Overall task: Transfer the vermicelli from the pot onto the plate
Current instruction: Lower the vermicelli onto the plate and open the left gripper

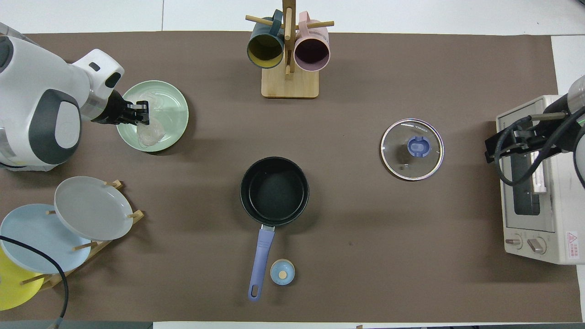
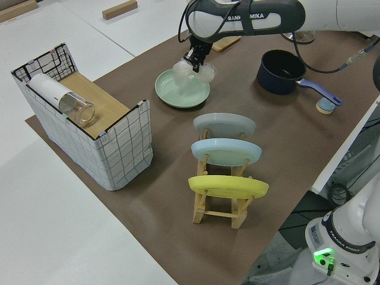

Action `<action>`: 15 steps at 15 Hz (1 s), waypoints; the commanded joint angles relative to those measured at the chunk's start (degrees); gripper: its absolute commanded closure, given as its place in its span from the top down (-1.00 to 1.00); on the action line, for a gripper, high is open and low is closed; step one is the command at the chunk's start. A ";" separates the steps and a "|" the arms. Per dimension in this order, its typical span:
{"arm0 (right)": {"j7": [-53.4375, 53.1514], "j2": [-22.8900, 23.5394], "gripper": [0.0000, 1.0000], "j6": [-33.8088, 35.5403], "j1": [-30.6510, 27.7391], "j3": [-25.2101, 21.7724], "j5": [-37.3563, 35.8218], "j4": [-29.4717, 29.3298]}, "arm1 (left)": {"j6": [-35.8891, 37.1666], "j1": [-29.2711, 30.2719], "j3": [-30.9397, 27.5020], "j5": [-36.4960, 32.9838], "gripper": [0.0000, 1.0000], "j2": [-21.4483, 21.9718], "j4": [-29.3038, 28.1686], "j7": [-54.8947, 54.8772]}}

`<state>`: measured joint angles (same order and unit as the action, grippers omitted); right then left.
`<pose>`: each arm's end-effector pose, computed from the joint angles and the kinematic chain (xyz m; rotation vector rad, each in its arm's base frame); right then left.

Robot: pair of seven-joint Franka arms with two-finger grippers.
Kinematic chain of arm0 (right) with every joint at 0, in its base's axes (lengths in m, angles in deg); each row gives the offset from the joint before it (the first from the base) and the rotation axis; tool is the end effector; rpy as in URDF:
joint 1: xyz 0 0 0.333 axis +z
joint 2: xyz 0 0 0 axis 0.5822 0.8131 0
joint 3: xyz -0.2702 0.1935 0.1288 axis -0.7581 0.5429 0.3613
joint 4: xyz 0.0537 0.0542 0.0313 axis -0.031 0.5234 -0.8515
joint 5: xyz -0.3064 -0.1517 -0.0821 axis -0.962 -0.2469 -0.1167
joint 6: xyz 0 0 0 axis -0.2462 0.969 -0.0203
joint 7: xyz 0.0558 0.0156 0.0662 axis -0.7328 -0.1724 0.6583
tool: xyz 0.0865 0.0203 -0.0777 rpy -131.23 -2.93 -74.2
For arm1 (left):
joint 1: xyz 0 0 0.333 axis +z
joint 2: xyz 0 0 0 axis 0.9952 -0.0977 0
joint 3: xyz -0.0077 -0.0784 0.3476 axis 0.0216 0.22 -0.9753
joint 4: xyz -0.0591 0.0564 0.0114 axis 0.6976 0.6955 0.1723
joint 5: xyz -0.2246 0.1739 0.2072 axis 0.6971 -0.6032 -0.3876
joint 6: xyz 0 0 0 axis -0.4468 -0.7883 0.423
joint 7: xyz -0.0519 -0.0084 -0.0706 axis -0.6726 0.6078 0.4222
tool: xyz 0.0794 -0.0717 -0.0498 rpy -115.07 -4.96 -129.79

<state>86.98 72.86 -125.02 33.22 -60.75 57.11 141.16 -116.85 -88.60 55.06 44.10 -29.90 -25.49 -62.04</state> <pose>0.5092 0.0213 0.6393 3.1124 0.0564 -0.3163 0.6103 -0.0884 0.4501 3.0267 0.0165 0.0267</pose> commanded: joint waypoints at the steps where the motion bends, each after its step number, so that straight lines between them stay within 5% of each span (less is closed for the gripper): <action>1: -0.91 -2.11 1.00 -0.12 0.63 -0.81 0.04 2.71 | -3.05 0.25 0.12 0.32 -1.00 -1.15 -1.20 -2.18; 15: -0.21 -1.06 1.00 -5.22 0.63 -4.67 0.66 1.65 | -10.17 2.71 0.03 -2.23 -1.00 -6.08 -1.64 -12.29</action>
<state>86.98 72.28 -128.97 33.31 -64.30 57.13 142.00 -125.07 -86.69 54.77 42.87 -36.03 -26.11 -73.09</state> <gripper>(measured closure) 0.000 0.797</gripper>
